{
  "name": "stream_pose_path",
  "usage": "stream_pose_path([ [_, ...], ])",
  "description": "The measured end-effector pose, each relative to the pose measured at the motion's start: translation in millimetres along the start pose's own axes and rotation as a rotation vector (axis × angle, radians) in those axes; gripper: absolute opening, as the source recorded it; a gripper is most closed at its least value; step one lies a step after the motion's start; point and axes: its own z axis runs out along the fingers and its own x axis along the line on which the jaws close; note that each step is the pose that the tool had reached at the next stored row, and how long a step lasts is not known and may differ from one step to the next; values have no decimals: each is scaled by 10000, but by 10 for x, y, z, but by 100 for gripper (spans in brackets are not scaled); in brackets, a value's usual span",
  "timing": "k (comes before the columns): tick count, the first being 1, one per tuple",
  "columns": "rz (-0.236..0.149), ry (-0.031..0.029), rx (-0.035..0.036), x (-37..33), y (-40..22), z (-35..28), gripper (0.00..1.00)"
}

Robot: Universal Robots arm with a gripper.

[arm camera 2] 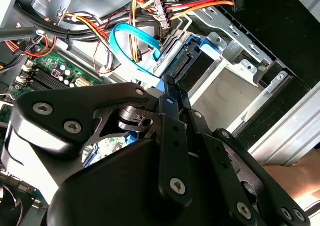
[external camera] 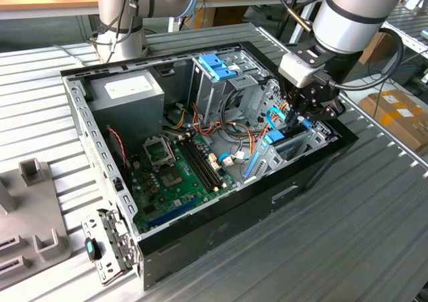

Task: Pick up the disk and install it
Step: 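Insert the first disk wire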

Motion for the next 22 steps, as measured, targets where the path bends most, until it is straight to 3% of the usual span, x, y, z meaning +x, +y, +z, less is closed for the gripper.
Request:
stream_pose_path([
  [16, 1, -2, 0, -14, 1, 15, 16],
  [22, 313, 47, 8, -13, 1, 15, 16],
])
